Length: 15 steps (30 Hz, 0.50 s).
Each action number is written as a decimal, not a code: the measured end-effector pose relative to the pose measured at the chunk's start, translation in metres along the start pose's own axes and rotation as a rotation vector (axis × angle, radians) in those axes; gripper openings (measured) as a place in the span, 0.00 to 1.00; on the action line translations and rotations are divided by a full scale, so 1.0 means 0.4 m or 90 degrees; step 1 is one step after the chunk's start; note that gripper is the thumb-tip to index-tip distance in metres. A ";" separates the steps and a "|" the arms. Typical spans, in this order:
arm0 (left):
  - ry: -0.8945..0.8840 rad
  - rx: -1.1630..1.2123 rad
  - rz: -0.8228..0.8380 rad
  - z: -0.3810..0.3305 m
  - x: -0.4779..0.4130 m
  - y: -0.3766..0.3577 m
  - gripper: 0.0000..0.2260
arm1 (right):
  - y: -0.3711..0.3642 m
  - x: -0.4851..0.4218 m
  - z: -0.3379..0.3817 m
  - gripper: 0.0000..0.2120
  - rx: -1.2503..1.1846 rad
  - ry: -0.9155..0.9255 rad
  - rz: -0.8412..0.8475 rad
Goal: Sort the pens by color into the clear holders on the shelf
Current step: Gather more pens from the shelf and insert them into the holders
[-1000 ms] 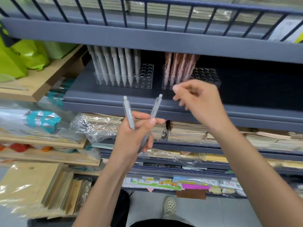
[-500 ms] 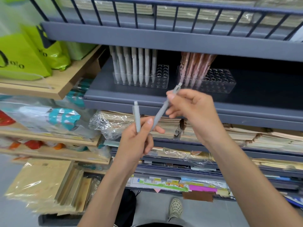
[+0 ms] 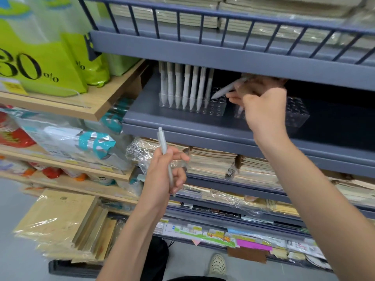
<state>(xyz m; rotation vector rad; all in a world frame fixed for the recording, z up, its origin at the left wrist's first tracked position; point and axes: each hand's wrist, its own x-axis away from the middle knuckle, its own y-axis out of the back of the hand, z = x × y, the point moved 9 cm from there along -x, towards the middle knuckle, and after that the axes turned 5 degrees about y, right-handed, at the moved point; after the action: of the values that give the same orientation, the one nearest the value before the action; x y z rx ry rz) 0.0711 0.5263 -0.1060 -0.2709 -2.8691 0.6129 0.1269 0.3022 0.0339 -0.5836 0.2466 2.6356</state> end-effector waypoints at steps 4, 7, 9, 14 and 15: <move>-0.011 -0.042 -0.045 -0.009 -0.005 0.018 0.12 | -0.050 -0.033 0.000 0.13 0.153 0.056 0.028; -0.022 -0.029 -0.033 -0.017 -0.003 0.016 0.20 | -0.085 -0.061 -0.016 0.13 0.263 0.050 0.071; -0.020 -0.003 -0.018 -0.015 -0.003 0.013 0.22 | -0.102 -0.083 -0.028 0.10 0.348 0.044 0.101; -0.036 -0.009 -0.050 -0.025 -0.005 0.029 0.11 | -0.133 -0.108 -0.039 0.14 0.449 0.032 0.137; -0.039 -0.006 -0.067 -0.028 -0.005 0.036 0.09 | -0.137 -0.111 -0.045 0.14 0.451 0.023 0.139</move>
<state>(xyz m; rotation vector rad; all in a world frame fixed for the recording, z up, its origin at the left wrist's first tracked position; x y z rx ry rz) 0.0777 0.5430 -0.1022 -0.1032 -2.9232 0.5984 0.1940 0.3302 0.0329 -0.3662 1.2454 2.4835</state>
